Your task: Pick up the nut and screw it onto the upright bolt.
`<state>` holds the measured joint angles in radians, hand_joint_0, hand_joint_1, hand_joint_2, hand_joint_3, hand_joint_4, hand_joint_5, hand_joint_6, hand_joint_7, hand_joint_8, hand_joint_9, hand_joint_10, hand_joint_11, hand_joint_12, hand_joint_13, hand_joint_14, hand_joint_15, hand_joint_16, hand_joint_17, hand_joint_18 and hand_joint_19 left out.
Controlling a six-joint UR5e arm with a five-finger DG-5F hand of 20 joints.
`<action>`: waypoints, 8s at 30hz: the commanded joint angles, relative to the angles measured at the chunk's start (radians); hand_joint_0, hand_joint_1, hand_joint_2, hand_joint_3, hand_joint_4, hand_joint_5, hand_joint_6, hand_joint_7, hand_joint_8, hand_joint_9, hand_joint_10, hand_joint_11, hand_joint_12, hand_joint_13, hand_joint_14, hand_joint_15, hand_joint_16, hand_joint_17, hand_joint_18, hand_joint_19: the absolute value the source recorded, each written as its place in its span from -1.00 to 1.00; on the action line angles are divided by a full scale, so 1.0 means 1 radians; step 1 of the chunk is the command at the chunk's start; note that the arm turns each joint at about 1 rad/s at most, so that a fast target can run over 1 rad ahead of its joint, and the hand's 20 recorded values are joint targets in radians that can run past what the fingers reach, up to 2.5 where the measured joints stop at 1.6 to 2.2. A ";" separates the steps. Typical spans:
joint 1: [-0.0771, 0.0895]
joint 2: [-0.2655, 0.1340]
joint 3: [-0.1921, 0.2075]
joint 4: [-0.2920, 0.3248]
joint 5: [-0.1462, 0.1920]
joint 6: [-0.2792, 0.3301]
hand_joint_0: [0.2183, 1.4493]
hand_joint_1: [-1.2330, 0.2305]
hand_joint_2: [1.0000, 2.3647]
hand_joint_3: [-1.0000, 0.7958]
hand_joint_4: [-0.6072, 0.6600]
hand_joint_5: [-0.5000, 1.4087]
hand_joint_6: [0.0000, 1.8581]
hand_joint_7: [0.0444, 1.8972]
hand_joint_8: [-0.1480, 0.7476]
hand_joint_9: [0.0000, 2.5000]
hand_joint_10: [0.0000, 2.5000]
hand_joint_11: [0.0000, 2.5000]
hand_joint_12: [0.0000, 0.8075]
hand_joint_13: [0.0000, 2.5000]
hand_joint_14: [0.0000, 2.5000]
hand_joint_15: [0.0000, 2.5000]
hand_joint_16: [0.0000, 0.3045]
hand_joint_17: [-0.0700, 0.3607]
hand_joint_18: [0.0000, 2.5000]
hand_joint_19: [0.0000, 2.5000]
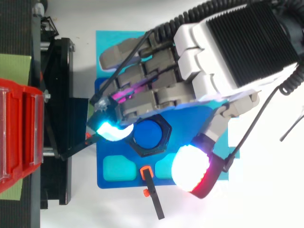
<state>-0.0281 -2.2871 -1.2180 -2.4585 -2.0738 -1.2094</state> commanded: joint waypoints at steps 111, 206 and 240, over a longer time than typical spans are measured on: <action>-0.033 -0.078 0.026 0.096 -0.065 0.080 -0.51 0.47 -1.00 -0.44 0.31 -0.54 -0.46 -0.13 -0.18 -0.24 -1.00 -1.00 -0.52 -0.44 -1.00 -1.00 -0.87 -0.46 -0.64 -0.93; -0.079 -0.078 0.017 0.145 -0.101 0.085 -0.44 0.28 -1.00 -0.44 0.02 -0.45 -0.24 0.19 -0.23 0.17 -1.00 -0.93 -0.75 -0.12 -1.00 -1.00 -0.97 -0.63 -0.35 -0.88; -0.059 -0.083 0.064 0.179 -0.134 0.093 -0.50 0.36 -1.00 -0.44 0.28 -0.55 -0.46 -0.21 -0.21 -0.13 -1.00 -1.00 -0.59 -0.33 -1.00 -1.00 -0.90 -0.52 -0.55 -0.92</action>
<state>-0.0961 -2.3684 -1.1530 -2.2902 -2.2115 -1.1166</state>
